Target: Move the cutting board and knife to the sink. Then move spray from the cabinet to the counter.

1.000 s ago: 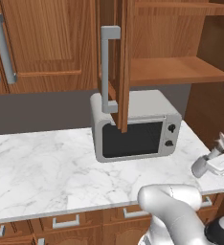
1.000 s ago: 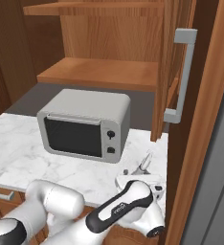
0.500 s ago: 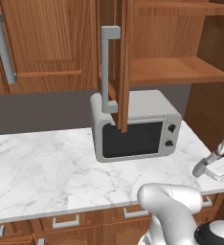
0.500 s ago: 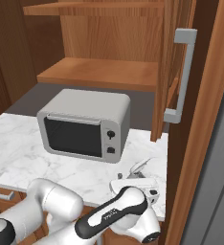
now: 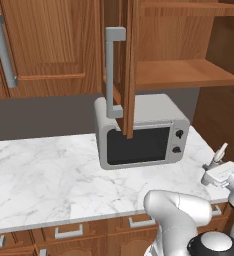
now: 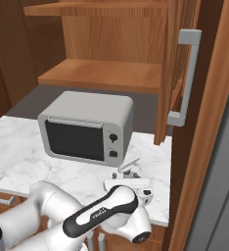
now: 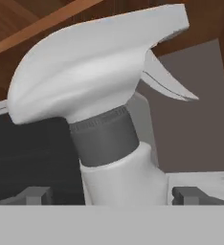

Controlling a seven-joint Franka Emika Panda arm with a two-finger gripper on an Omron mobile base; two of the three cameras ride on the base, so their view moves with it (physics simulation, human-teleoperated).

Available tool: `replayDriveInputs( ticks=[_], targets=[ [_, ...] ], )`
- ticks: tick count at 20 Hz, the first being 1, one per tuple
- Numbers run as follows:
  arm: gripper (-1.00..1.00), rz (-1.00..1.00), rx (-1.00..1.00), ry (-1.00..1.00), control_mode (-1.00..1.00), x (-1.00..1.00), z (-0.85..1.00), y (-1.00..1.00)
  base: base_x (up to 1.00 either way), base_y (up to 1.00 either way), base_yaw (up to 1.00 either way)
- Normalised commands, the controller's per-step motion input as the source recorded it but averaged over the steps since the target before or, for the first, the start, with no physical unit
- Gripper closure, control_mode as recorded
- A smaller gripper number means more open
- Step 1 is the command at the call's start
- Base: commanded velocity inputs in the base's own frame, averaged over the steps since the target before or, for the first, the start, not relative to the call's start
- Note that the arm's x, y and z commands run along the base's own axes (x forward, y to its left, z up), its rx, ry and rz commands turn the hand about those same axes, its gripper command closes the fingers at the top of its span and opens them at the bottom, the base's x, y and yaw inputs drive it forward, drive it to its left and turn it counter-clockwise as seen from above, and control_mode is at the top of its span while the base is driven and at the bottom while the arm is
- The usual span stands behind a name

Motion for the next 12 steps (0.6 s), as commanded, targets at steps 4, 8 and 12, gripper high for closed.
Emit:
replayDriveInputs(
  ticks=[4, 8, 12],
  targets=[
    [-1.0, -0.02, 0.0, 0.02, -1.0, 0.02, 0.25, -0.08, 0.0, 0.0, 0.0],
    [-1.0, -0.02, 0.0, 0.0, -1.0, 0.0, 0.23, -0.28, 0.0, 0.0, 0.0],
    [-1.0, -0.02, 0.0, 0.0, -1.0, 0.0, 0.14, -0.29, 0.0, 0.0, 0.0]
  ],
)
